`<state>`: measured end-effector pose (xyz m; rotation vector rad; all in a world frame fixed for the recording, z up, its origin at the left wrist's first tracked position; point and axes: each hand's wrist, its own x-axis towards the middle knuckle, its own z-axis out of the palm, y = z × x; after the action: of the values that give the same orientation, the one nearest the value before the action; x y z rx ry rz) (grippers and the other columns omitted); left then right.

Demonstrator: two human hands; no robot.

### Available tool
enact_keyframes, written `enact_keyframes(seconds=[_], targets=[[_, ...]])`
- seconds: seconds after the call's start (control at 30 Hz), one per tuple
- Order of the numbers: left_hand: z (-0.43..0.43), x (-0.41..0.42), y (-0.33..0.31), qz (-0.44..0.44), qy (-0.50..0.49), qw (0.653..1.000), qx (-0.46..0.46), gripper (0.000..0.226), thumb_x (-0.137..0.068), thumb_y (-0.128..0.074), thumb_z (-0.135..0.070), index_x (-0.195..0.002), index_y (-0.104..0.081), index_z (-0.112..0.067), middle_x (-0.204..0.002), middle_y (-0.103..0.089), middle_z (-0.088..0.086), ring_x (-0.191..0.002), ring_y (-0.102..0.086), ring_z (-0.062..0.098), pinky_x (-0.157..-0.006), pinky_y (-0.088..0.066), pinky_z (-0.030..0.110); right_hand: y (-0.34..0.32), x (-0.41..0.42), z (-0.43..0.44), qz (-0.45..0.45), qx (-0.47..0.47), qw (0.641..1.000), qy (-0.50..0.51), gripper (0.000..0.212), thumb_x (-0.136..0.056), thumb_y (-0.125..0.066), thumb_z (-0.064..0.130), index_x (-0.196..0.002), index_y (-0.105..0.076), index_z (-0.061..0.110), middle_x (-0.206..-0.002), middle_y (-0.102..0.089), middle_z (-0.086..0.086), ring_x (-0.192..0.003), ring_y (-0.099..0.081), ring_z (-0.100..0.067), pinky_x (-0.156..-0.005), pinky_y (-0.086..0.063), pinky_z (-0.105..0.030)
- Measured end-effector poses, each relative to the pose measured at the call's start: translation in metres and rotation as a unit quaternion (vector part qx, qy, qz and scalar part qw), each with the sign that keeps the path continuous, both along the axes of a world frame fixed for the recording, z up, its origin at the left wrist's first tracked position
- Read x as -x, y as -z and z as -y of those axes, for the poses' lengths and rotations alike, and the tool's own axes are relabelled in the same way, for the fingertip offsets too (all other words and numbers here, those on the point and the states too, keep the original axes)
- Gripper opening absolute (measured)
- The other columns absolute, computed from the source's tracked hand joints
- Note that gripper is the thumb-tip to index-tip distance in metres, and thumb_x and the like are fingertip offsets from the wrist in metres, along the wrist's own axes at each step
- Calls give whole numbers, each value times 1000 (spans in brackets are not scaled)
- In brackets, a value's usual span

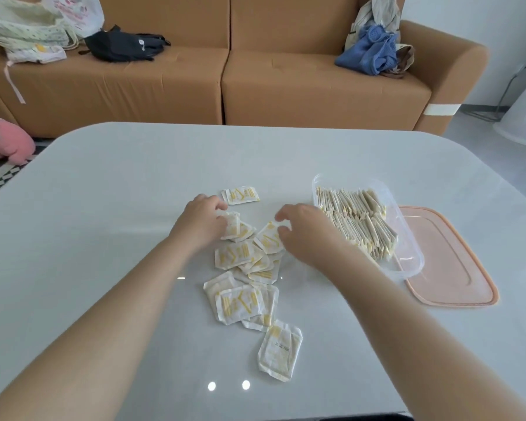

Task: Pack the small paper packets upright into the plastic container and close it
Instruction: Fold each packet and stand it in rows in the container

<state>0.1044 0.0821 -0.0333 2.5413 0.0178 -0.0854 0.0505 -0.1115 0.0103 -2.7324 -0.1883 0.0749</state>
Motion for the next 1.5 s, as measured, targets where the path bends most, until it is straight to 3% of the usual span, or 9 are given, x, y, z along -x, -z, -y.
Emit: enact_keyframes(seconds=[0.17,0.37,0.6,0.73,0.97,1.13,1.23,1.33,1.5], targets=[[10,-58,8,16,40,995,-89,39,-93,-44,-17,-131,-49,-19,-136,-45,9,-129,-37,27,-104,-36,41,26,-42,-18,-89,79,993,-23,41,-90,-46,9,-131,-49,9,-129,-53,-12,-120,-51,-29,-96,-43,-34],[39,-92,1,-26,36,982,-182,42,-90,-57,-30,-128,-50,-13,-129,-48,10,-121,-45,29,-91,-41,38,21,-65,-16,-118,160,974,-108,52,-90,-56,8,-139,-46,19,-135,-46,-7,-127,-45,-23,-99,-38,-31],[40,-92,-11,-148,69,971,-174,30,-86,-69,-34,-100,-62,-8,-95,-64,9,-82,-58,24,-62,-41,26,24,-65,-10,-150,225,955,-124,33,-82,-70,23,-114,-64,13,-115,-63,-4,-108,-58,-25,-93,-50,-41],[23,-72,-13,-81,44,992,-90,21,-85,-68,-28,-82,-56,-11,-85,-58,5,-71,-52,20,-50,-34,25,23,-53,-8,-119,219,962,-113,30,-82,-70,25,-108,-64,13,-110,-64,-3,-103,-61,-25,-79,-50,-33],[-13,-9,-46,-4,51,999,-3,22,-86,-65,-20,-72,-51,-10,-73,-51,2,-68,-45,20,-57,-34,30,-7,-8,0,-36,189,978,-77,14,-85,-52,12,-92,-64,15,-96,-63,-4,-87,-59,-29,-64,-39,-27],[-23,37,-57,-43,84,994,48,17,-86,-67,-18,-92,-65,-3,-88,-65,17,-73,-59,24,-72,-57,43,-30,31,9,-58,140,984,-98,21,-91,-55,24,-110,-62,17,-111,-63,-3,-102,-57,-24,-79,-44,-32],[-18,69,-56,-135,148,978,51,3,-88,-64,-13,-86,-66,-12,-78,-62,3,-70,-59,15,-63,-53,29,-30,55,10,-114,157,972,-134,31,-92,-59,34,-117,-60,16,-119,-60,-3,-112,-54,-23,-90,-44,-34],[-10,90,-45,-160,186,969,-10,20,-85,-70,-18,-69,-58,-19,-73,-55,-2,-67,-49,13,-61,-41,24,-18,73,8,-140,157,964,-164,33,-93,-58,31,-122,-59,15,-129,-56,-2,-121,-50,-22,-97,-41,-34],[4,103,-14,-101,157,978,-94,20,-78,-76,-27,-76,-56,-23,-115,-46,1,-106,-46,20,-85,-41,27,10,90,5,-151,130,966,-163,35,-86,-68,27,-119,-58,18,-125,-53,0,-119,-48,-20,-95,-41,-34]])
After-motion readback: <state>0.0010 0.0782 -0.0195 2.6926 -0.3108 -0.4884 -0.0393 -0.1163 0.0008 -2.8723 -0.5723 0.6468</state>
